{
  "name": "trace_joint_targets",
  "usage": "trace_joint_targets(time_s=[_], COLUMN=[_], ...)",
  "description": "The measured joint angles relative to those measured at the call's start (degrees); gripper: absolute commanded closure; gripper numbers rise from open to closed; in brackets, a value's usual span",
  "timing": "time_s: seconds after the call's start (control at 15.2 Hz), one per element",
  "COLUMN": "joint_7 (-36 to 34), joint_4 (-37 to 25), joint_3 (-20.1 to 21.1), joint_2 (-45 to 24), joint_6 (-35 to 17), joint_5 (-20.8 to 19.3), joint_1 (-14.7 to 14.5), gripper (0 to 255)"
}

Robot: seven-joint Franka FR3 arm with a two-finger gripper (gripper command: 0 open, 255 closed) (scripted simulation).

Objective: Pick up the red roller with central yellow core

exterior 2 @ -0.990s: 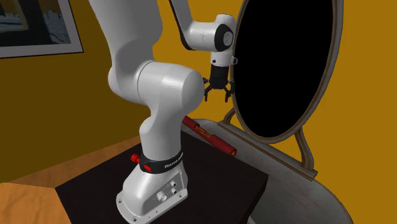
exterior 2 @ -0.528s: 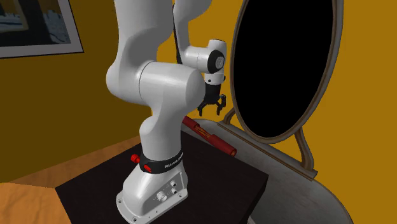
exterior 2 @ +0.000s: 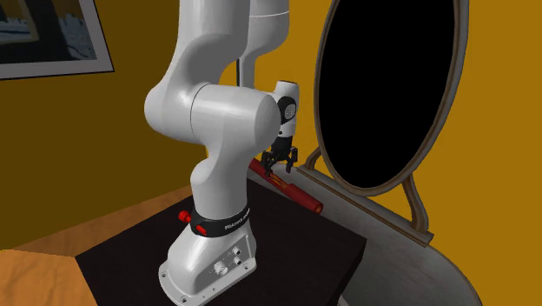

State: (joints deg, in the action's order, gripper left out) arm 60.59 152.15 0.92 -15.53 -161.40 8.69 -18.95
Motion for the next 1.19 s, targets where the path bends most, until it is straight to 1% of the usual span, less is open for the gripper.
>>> trace_joint_targets(time_s=[0.4, 0.46, 1.19], joint_7=[1.3, 1.4, 1.4], joint_4=[-1.6, -1.8, -1.7], joint_3=[0.9, 1.0, 1.0], joint_2=[-6.1, -6.5, -6.4], joint_6=[-4.4, -4.7, -4.7], joint_5=[0.9, 0.9, 0.9], joint_1=[0.8, 0.8, 0.8], gripper=[0, 255, 255])
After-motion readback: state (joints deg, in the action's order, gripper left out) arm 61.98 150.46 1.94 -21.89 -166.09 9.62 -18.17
